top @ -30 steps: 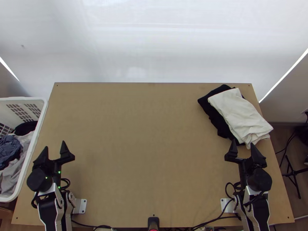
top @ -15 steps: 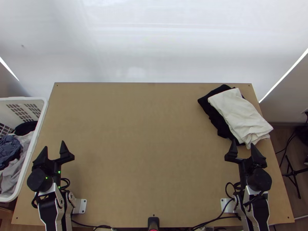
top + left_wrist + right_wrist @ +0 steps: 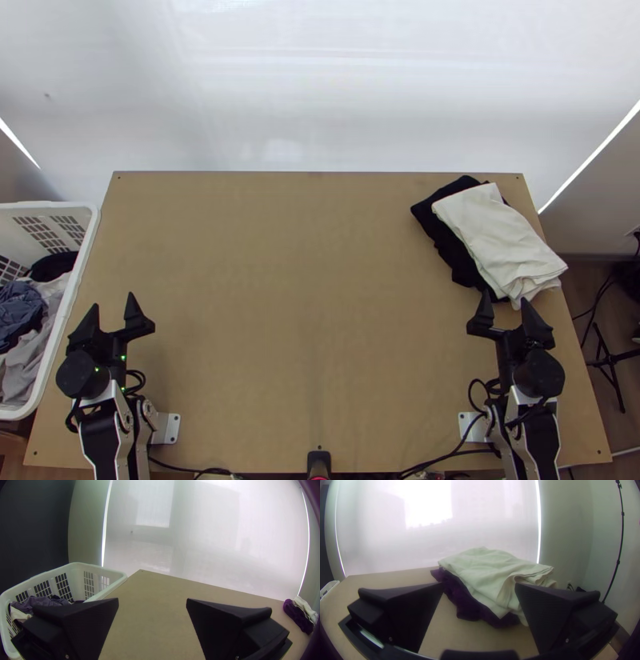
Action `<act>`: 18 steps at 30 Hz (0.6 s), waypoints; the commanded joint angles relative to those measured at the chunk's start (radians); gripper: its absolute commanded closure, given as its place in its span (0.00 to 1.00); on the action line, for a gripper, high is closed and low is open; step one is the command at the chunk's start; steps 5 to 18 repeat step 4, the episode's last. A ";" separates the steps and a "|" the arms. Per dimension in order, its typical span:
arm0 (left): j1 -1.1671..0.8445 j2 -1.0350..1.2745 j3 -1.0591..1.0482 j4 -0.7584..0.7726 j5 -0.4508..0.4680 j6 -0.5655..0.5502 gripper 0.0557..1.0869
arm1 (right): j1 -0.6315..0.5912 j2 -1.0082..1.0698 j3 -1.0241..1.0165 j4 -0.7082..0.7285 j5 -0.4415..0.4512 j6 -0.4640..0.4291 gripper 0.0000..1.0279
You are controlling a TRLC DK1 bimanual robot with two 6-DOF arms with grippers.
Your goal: Fold the t-shirt
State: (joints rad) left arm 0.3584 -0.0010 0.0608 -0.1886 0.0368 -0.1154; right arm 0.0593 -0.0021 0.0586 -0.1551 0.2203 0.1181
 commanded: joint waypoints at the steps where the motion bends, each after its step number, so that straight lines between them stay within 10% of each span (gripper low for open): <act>1: 0.001 -0.001 -0.001 -0.002 0.002 -0.001 0.04 | 0.001 -0.001 0.000 0.000 0.001 0.000 0.04; 18: 0.001 0.001 -0.001 -0.003 0.002 -0.001 0.04 | 0.001 0.001 0.000 -0.001 0.001 0.000 0.04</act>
